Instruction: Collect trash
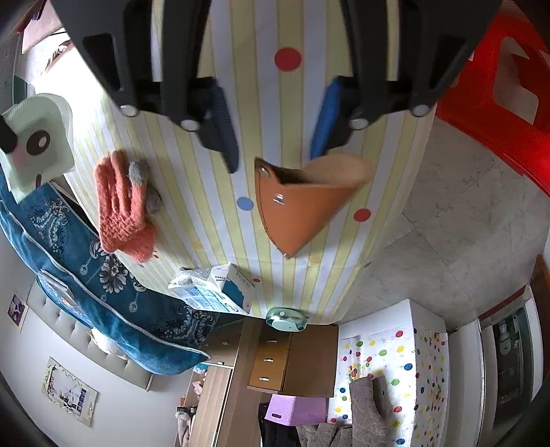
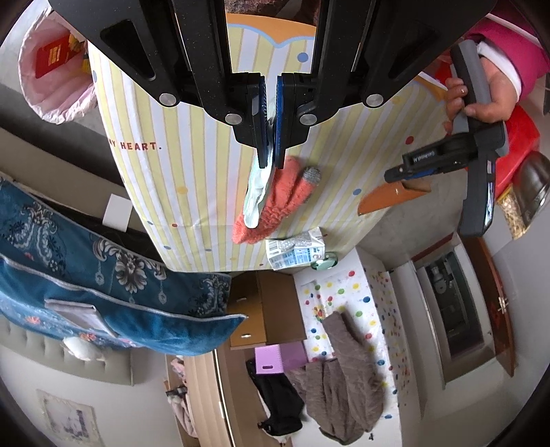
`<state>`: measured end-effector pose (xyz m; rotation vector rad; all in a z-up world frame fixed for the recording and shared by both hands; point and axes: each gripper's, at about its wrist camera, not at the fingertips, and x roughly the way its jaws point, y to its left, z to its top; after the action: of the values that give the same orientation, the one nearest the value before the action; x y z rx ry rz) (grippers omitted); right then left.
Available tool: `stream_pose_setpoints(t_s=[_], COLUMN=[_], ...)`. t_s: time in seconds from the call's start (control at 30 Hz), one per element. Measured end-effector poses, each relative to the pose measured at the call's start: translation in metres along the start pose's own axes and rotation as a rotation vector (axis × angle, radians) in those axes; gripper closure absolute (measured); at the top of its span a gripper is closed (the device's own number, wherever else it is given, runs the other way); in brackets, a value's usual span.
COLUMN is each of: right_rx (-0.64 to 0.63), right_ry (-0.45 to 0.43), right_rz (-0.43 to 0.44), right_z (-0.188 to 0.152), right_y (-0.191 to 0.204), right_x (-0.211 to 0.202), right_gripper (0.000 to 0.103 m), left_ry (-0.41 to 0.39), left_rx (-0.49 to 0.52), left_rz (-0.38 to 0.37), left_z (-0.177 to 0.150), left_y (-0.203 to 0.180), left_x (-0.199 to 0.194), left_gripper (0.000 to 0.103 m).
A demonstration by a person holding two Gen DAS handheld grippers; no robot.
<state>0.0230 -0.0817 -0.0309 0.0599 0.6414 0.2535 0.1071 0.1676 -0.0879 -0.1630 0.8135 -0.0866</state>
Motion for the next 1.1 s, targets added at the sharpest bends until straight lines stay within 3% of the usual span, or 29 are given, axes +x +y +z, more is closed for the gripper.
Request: stream_pose_setpoints(t_s=[0.1,0.13,0.37,0.47,0.5,0.53,0.6,0.8,0.93,1.1], right_rx=[0.001,-0.001,0.006,0.008,0.008,0.005,0.006,0.007,0.008,0.014], right_ry=[0.001,-0.001,-0.009,-0.011,-0.012,-0.016,-0.017,-0.007,0.003,0.011], right_rz=[-0.003,-0.006,-0.015,-0.017,-0.017,-0.018,-0.02,-0.019,-0.024,-0.033], right_z=[0.001,0.001,-0.001,0.0,0.0,0.0,0.0,0.0,0.001,0.002], right_y=[0.0,0.0,-0.004,-0.005,-0.005,-0.006,-0.006,-0.007,-0.008,-0.008], right_x=[0.0,-0.001,-0.004,-0.007,-0.008,-0.01,-0.01,-0.007,-0.005,0.001], right_gripper=[0.099,0.099,0.099,0.099,0.099,0.099,0.099,0.099,0.099,0.099], left_ry=[0.006,0.005,-0.05,-0.039,-0.046,-0.054,-0.098,-0.061,0.015,0.07], left_rx=[-0.01,-0.008,0.104,0.107,0.099,0.101,0.089,0.141,0.196,0.206], left_rz=[-0.005,-0.005,-0.019,-0.049,-0.04,-0.029,0.054,0.109,0.136,0.109], left_z=[0.004,0.004,0.0,-0.002,-0.002,0.0,0.004,0.02,0.024,0.026], left_y=[0.0,-0.001,-0.024,-0.026,-0.024,-0.022,-0.017,-0.014,-0.019,-0.02], left_x=[0.004,0.004,-0.015,-0.023,-0.026,-0.027,-0.028,-0.002,0.023,0.043], left_gripper=[0.1,0.103,0.103,0.103,0.096,0.063,0.012,0.012,0.032,0.032])
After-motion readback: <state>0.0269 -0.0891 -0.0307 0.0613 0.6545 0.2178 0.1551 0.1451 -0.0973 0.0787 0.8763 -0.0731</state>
